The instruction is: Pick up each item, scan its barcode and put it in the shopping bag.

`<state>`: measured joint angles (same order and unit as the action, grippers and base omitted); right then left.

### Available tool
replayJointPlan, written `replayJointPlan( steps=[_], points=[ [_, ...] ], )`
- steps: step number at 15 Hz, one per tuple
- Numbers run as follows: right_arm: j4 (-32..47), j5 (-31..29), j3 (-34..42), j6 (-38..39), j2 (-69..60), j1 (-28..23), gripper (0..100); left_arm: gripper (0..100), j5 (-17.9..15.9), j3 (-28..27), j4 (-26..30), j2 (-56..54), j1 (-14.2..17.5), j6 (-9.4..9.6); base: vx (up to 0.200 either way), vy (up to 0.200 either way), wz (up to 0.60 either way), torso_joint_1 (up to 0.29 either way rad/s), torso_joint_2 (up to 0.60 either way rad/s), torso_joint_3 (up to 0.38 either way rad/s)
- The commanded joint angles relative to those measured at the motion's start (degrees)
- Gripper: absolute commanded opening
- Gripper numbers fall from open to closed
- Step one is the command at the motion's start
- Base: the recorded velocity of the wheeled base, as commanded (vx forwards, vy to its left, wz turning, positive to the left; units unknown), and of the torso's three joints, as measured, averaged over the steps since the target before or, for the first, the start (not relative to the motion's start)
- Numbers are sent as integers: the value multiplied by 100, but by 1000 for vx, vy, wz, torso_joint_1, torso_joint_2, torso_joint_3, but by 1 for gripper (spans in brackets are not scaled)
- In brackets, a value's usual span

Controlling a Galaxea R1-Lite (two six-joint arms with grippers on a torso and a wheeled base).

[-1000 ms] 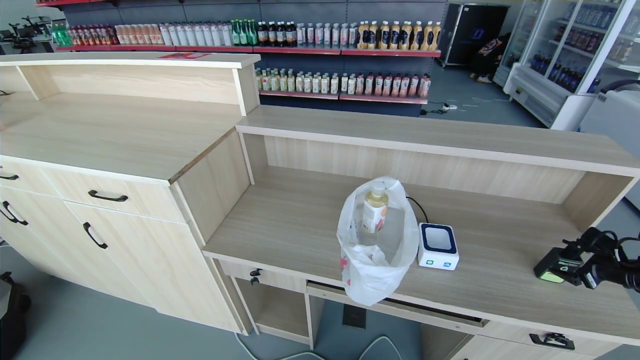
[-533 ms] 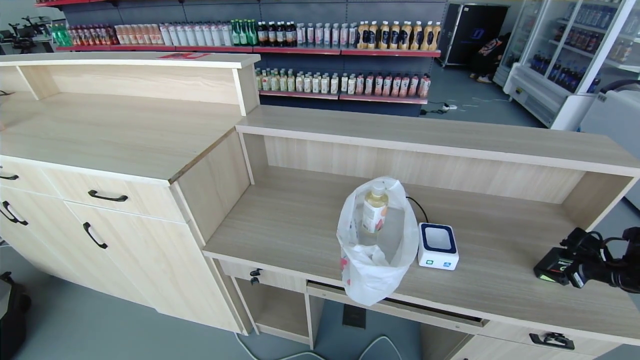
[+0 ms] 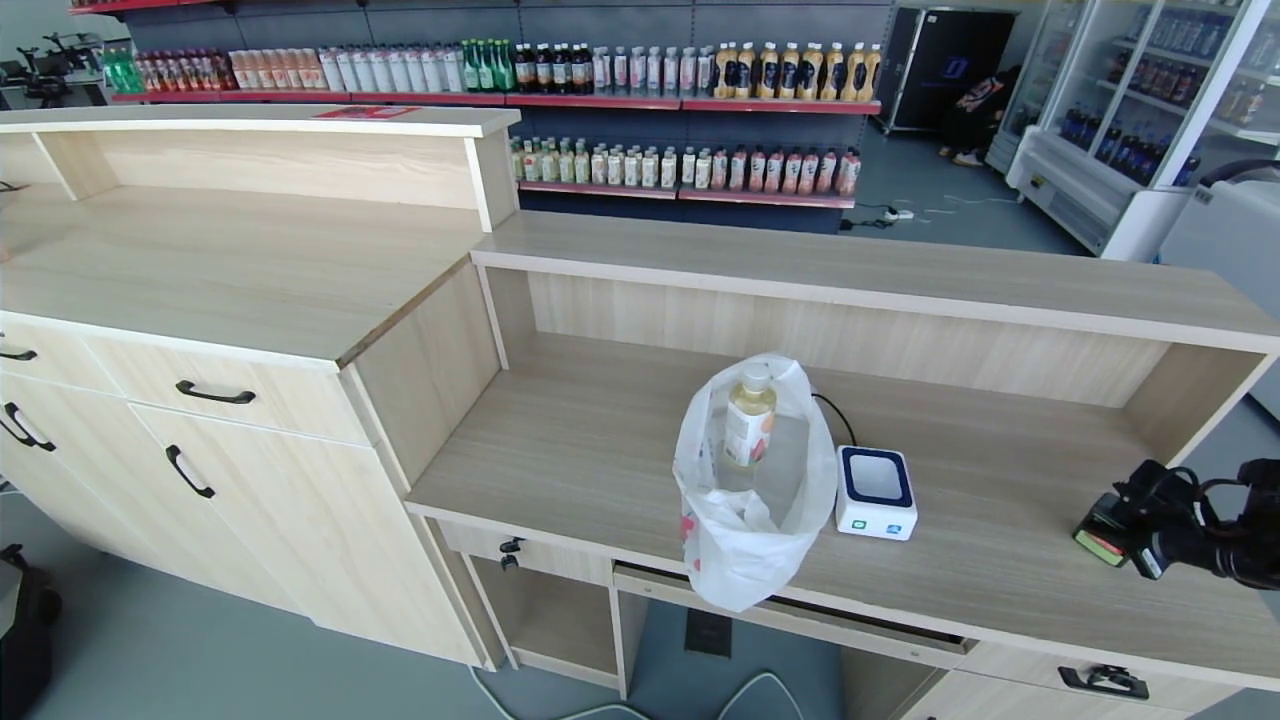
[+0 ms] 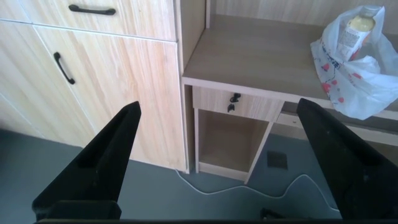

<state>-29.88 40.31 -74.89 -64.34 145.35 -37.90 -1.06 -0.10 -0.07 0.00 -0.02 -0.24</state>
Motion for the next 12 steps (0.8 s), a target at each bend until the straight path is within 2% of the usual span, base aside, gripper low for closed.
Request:
replayJointPlan(
  steps=[1,3,6,8,10,11,12],
  points=[
    [-9,3,18,-8,-42,-7,0,100,1,1,-1,0,2,-2,0,0,0,0,0,0],
    [-264,12,80,-61,-323,2,0,100,1,1,-1,0,2,-2,0,0,0,0,0,0],
    [-633,12,537,-342,-1483,20,0,100,1,1,-1,9,2,-2,0,0,0,0,0,0],
    [-668,20,1934,-632,-3452,-165,0,100,1,1,-1,0,2,-2,0,0,0,0,0,0],
    [-791,161,3041,-1406,-4902,-183,0,100,1,1,-1,0,2,-2,0,0,0,0,0,0],
    [-835,346,3437,-2109,-5526,-103,0,100,1,1,-1,0,2,-2,0,0,0,0,0,0],
    [-818,574,3665,-2953,-6036,213,0,100,1,1,-1,0,2,-2,0,0,0,0,0,0]
  ],
)
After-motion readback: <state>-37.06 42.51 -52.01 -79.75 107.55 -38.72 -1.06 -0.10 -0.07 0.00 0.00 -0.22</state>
